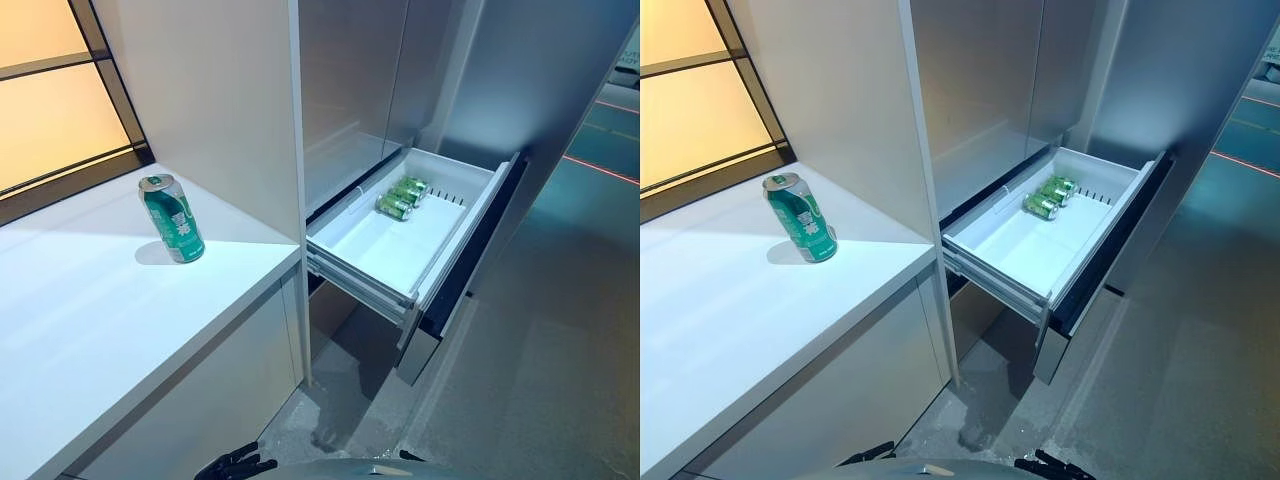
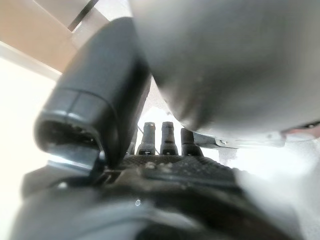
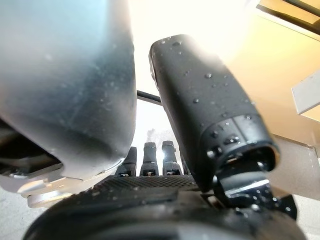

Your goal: Put drinks into fridge and close the fridge

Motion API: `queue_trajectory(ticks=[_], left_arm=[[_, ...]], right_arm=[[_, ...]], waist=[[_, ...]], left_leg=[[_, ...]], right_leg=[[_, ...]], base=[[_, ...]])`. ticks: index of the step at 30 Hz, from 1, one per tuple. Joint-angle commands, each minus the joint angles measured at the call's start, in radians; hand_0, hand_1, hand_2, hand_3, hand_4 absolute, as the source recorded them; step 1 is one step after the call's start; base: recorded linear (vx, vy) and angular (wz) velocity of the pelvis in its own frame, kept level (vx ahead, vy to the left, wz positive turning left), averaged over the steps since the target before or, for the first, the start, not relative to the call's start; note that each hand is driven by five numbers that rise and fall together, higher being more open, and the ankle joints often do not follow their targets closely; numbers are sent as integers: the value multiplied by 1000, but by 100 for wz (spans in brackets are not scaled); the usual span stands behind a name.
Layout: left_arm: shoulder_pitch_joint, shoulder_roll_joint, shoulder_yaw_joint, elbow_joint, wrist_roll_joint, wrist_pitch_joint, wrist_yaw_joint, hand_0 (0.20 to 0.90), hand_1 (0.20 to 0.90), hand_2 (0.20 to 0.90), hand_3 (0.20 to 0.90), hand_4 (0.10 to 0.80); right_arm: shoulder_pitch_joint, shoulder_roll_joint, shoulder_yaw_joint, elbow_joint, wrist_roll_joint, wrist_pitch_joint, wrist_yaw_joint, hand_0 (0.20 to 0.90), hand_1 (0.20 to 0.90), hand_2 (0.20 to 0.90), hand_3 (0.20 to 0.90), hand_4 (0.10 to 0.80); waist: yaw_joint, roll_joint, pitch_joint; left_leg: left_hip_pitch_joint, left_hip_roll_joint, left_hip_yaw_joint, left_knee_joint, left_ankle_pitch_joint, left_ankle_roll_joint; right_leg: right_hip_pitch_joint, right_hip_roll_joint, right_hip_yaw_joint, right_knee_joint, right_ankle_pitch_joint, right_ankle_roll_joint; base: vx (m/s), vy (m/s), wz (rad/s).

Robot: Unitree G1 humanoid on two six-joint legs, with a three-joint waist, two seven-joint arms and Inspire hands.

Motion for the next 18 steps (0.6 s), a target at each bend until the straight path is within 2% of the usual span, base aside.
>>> queue_trajectory(ticks=[1, 4, 13, 18], left_arm=[[-52, -41, 6, 42, -7, -28, -28, 900, 900, 900, 900, 800], [-54, -38, 1, 38, -4, -66, -10, 900, 900, 900, 900, 800], [-59, -38, -4, 33, 8, -96, 5, 900, 900, 900, 900, 800], [-70, -26, -27, 9, 77, -208, 31, 900, 900, 900, 900, 800]], right_arm=[[-53, 35, 2, 36, -15, -2, 30, 900, 900, 900, 900, 800], [-58, 29, 3, 43, -26, -6, 27, 900, 900, 900, 900, 800], [-68, 21, 0, 53, -39, -10, 27, 900, 900, 900, 900, 800], [-75, 12, 6, 54, -53, -6, 25, 900, 900, 900, 900, 800]], waist=[[32, 35, 42], [33, 38, 44], [37, 39, 46], [36, 42, 46]], left_leg=[[80, -30, 63, 19, -166, 42], [79, -30, 65, 19, -166, 42], [80, -31, 63, 21, -166, 43], [80, -32, 62, 21, -165, 42]], right_leg=[[-100, -36, -56, 21, 92, 61], [-101, -36, -57, 21, 91, 62], [-99, -36, -60, 23, 90, 59], [-100, -35, -59, 24, 90, 59]], base=[[0, 0, 0], [0, 0, 0], [0, 0, 0], [0, 0, 0]])
